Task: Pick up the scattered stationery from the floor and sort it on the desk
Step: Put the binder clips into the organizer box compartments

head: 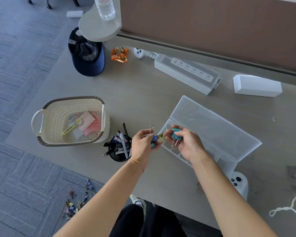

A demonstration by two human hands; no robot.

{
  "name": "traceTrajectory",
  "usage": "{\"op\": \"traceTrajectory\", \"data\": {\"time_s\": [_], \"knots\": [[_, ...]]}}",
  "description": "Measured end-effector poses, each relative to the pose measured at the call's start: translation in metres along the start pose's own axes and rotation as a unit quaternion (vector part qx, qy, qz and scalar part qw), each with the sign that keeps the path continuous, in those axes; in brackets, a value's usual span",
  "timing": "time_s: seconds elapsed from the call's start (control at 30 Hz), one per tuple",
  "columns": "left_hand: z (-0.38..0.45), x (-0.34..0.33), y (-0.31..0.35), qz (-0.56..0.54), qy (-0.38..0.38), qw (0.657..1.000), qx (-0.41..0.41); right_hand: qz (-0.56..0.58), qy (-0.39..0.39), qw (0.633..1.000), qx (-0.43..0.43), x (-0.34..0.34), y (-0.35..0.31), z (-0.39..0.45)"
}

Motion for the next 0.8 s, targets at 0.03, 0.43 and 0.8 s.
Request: {"op": "traceTrajectory", "data": {"time_s": [0.03,0.43,0.8], "knots": [[0.0,-0.002,0.001,-0.002,-0.011,1.0,-0.001,-0.021,0.002,1.0,0.009,0.001,0.0,-0.001],[0.001,-0.013,0.007,0.026,-0.054,0.998,0.03,-0.31,0.121,0.941,0.066,0.017,-0.007,-0.009],[0.007,-0.029,0.003,0.15,-0.051,0.987,0.04,-0.412,0.154,0.894,0.089,0.025,-0.013,-0.008]]}}
Point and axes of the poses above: each hand's wrist, its own z-axis towards the middle knuckle, its own x-axis out of the back of the hand, y = z × x, the point moved 4 cm from there along z, towards the middle knuckle, and after that the axes turned 11 degrees about -y, right-handed, at the moved point
